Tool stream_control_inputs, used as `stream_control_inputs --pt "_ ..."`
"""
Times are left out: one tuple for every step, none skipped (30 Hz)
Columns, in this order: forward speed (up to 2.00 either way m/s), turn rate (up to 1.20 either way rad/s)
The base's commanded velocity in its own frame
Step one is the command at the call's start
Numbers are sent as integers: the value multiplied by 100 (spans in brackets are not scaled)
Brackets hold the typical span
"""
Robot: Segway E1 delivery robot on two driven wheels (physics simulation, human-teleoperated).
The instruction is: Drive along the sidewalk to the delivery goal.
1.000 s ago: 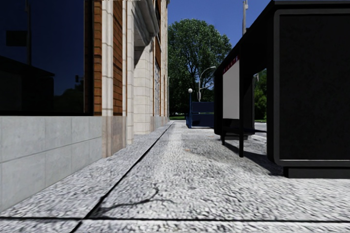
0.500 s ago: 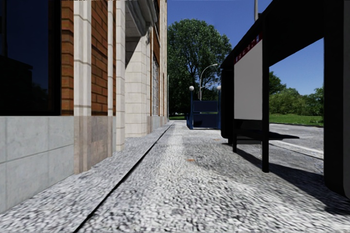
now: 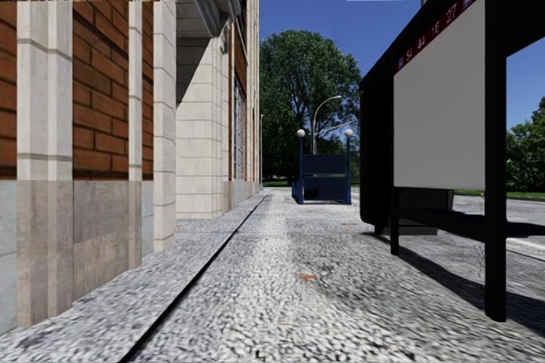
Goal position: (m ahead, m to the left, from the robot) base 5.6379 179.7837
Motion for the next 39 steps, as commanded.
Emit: stream_control_inputs --pt "197 0" --pt "197 0" --pt "197 0" --pt "197 0" --pt "197 0" --pt "198 0" --pt "200 0" --pt "200 0" --pt "200 0" --pt "200 0" --pt "200 0" --pt "200 0" --pt "200 0" --pt "200 0" --pt "200 0" --pt "200 0" --pt "200 0" --pt "200 0" --pt "200 0" --pt "200 0" --pt "200 0" --pt "200 0" --pt "200 0" --pt "200 0" --pt "200 0" --pt "200 0" --pt "200 0" --pt "200 0" --pt "200 0" --pt "200 0" --pt "200 0" --pt "200 0" --pt "200 0" --pt "200 0" --pt "200 0" --pt "200 0" --pt "200 0" --pt "200 0" --pt "200 0"
